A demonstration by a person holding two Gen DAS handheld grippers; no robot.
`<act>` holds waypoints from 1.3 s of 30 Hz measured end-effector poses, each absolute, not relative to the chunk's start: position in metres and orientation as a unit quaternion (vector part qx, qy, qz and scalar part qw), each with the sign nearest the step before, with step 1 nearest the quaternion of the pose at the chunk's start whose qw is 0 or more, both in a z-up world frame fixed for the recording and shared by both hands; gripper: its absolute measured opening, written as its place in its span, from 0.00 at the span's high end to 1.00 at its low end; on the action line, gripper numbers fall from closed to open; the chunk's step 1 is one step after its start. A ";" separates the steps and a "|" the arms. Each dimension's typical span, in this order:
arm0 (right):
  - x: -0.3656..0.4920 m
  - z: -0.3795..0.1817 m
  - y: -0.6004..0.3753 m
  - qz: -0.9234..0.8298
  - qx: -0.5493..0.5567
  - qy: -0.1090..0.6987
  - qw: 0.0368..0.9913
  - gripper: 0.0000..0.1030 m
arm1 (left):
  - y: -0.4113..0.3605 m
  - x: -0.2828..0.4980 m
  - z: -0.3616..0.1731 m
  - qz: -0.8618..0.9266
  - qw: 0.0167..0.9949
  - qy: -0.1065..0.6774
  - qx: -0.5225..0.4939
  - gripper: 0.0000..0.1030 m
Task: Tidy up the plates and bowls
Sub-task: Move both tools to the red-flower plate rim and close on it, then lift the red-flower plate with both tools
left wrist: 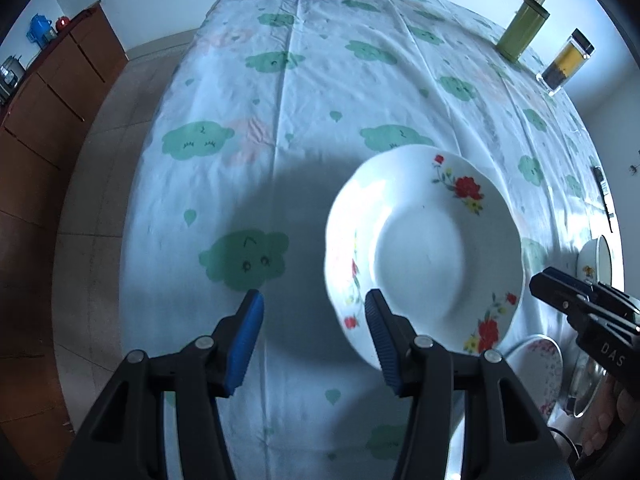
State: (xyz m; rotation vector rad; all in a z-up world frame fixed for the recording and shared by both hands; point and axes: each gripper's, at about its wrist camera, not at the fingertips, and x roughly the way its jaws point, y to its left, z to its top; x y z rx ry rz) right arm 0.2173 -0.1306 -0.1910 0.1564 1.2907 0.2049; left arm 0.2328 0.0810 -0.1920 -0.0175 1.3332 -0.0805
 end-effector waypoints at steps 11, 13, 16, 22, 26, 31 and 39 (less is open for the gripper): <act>0.230 -0.212 -0.127 0.082 0.074 0.619 0.778 0.75 | 0.079 0.246 -0.206 -0.042 0.777 0.628 -0.004 0.50; 0.230 -0.213 -0.127 0.081 0.072 0.620 0.777 0.75 | 0.079 0.249 -0.209 -0.042 0.775 0.631 -0.004 0.54; 0.231 -0.215 -0.126 0.079 0.069 0.621 0.777 0.75 | 0.078 0.251 -0.212 -0.049 0.770 0.636 -0.007 0.62; 0.232 -0.216 -0.121 0.081 0.056 0.620 0.778 0.80 | 0.069 0.251 -0.212 -0.067 0.769 0.635 -0.004 0.84; 0.232 -0.214 -0.112 0.080 0.030 0.621 0.779 0.84 | 0.061 0.250 -0.211 -0.060 0.772 0.633 0.019 0.84; 0.231 -0.214 -0.113 0.080 0.029 0.621 0.779 0.84 | 0.060 0.251 -0.211 -0.061 0.772 0.633 0.024 0.84; 0.231 -0.211 -0.111 0.081 0.022 0.619 0.781 0.84 | 0.059 0.248 -0.207 -0.055 0.777 0.626 0.030 0.84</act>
